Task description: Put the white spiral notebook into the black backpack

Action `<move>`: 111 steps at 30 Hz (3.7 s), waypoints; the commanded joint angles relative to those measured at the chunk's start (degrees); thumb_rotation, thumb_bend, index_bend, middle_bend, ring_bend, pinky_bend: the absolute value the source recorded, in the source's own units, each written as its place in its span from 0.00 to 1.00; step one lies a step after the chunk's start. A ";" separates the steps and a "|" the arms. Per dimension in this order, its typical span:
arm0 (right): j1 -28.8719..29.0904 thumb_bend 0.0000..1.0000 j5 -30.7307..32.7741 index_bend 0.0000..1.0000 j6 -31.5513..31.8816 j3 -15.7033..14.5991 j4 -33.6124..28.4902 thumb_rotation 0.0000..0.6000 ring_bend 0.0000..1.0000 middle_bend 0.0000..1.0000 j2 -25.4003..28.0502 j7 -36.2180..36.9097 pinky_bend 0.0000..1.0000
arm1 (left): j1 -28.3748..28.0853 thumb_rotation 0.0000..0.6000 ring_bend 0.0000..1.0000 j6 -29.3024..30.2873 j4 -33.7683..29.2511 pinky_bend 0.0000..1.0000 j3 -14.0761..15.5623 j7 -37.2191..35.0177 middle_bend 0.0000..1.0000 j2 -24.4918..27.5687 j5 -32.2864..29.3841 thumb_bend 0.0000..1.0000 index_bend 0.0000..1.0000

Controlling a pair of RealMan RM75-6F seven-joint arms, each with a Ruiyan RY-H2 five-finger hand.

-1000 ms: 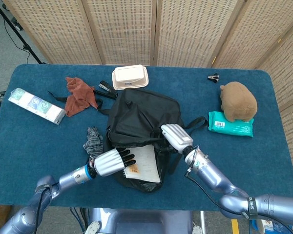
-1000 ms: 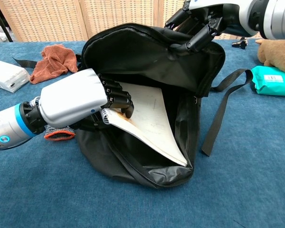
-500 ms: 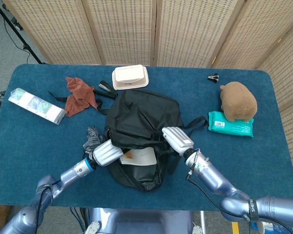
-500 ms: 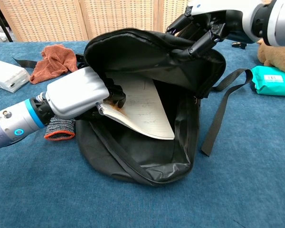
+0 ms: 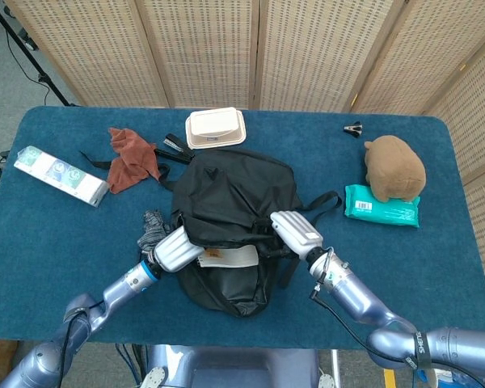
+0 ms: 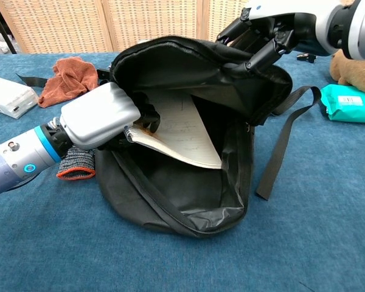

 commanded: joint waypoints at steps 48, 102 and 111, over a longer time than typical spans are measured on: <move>0.29 0.63 1.40 0.63 0.12 -0.64 1.84 1.00 0.58 0.61 -1.04 -0.04 0.65 | 2.66 1.00 0.00 -0.31 -21.73 0.09 -5.92 3.93 0.00 6.37 -4.75 0.23 0.00; -1.26 0.63 -4.31 0.63 0.39 -6.27 1.20 1.00 0.58 0.61 -5.06 -2.85 0.63 | 14.31 1.00 0.00 -11.26 -74.32 0.00 -8.96 2.41 0.00 53.71 -16.36 0.00 0.00; 0.29 0.09 -10.06 0.20 -6.17 -10.01 3.54 1.00 0.10 0.15 -8.22 -3.15 0.08 | 16.19 1.00 0.00 -9.73 -69.67 0.00 -9.58 -2.46 0.00 54.06 -16.54 0.00 0.00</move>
